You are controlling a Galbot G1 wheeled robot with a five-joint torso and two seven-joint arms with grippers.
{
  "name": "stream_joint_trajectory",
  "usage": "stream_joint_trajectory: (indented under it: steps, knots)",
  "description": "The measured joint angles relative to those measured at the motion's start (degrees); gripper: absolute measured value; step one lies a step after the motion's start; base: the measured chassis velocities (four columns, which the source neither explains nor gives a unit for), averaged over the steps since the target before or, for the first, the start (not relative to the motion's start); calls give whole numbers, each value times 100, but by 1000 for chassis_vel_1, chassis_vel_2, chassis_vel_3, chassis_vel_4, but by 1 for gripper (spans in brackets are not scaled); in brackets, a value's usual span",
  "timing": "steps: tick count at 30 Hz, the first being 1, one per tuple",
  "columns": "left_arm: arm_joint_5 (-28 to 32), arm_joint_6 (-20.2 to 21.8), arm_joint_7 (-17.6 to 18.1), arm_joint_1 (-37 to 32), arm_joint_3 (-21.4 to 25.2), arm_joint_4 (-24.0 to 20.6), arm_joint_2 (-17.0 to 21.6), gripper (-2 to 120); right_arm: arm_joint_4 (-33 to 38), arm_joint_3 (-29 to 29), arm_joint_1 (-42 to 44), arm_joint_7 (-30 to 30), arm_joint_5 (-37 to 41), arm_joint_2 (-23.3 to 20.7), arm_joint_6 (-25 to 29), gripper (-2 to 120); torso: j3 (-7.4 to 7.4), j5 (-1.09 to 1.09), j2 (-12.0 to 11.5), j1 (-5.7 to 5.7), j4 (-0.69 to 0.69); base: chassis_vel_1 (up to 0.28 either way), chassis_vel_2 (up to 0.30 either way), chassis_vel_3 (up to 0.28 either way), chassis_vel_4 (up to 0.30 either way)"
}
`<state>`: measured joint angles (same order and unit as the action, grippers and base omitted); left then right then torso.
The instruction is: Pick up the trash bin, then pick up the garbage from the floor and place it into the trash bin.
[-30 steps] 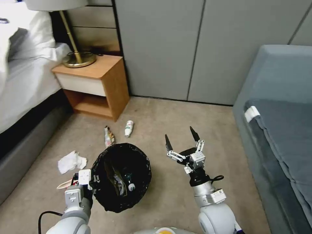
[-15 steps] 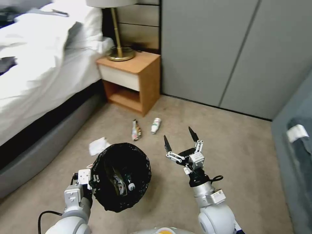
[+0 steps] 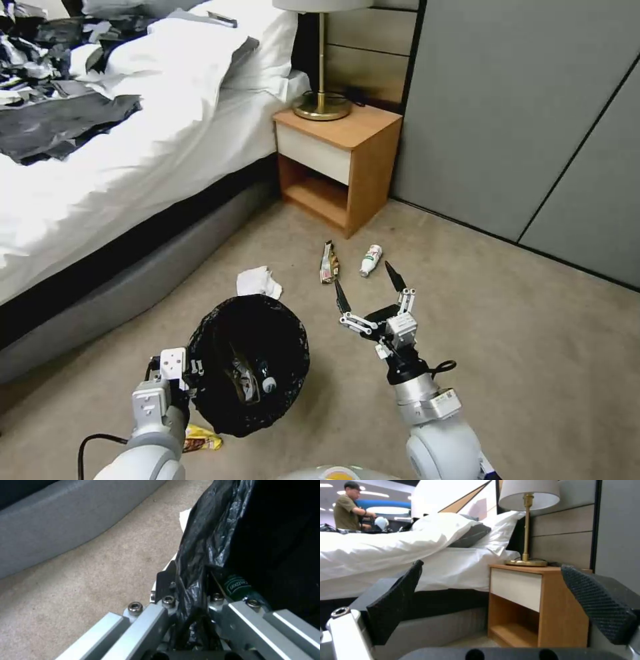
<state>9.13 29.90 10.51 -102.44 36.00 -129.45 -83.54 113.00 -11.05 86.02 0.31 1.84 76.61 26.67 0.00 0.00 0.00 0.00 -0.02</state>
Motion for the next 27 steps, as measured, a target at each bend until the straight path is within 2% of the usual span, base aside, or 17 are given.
stream_joint_trajectory:
  steps: [27]
  knots:
    - [2, -15, -10, 38, 6, 0, 24, 1, -51, -323, 48, 422, 2, 32, -305, 100, 0, 0, 0, 1, 2, 0, 0, 0, 0]
